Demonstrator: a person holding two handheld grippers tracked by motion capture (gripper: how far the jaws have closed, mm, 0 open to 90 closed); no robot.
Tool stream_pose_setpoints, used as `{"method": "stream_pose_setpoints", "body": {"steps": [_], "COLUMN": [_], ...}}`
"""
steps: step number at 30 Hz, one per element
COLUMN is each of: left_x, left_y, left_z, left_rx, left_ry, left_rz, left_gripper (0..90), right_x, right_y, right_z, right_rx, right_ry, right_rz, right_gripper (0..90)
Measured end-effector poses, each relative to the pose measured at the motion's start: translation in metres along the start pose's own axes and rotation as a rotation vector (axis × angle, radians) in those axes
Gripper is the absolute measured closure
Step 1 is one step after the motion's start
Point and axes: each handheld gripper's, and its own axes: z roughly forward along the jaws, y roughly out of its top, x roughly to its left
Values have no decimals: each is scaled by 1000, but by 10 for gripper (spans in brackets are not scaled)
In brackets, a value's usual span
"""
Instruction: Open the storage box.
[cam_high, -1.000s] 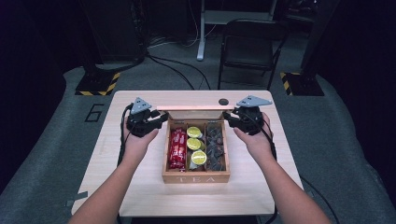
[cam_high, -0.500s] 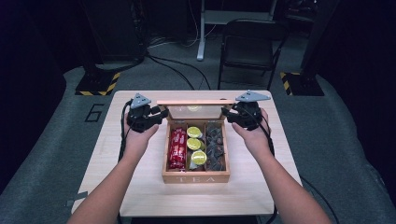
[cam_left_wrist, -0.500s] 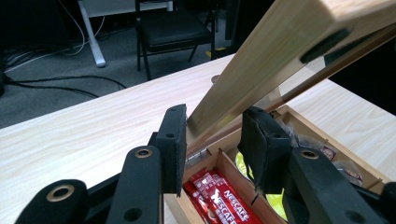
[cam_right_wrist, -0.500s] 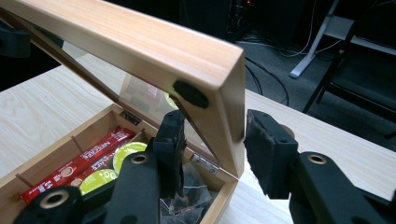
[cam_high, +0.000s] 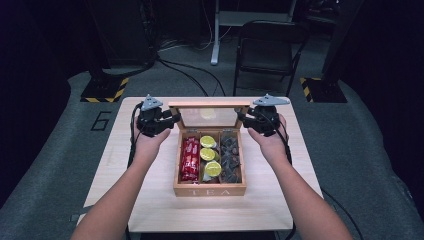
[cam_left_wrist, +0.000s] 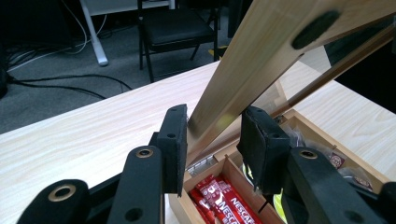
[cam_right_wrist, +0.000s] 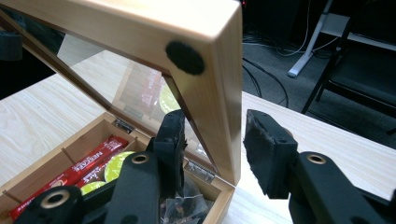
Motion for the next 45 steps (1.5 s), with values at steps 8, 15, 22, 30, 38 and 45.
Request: {"method": "stream_pose_setpoints", "body": {"steps": [8, 15, 22, 30, 38, 45], "left_x": [4, 7, 8, 11, 14, 14], "left_y": [5, 7, 11, 12, 13, 15], "left_z": [5, 8, 12, 15, 17, 21], "left_rx": [-6, -4, -10, -10, -18, -14], "left_ry": [5, 7, 16, 10, 5, 18], "left_rz": [-22, -31, -40, -45, -51, -56], "left_gripper": [623, 624, 627, 627, 626, 630], "right_x": [-4, -4, -5, -6, -8, -12], "right_y": [-1, -2, -4, -7, -11, -17], "right_z": [7, 14, 20, 29, 37, 46], "right_rx": [10, 18, 27, 44, 49, 69], "right_ry": [-6, -8, -17, -23, -36, -47], "right_rz": [3, -8, -14, -20, -38, -35], "right_gripper": [561, 548, 542, 525, 525, 507]}}
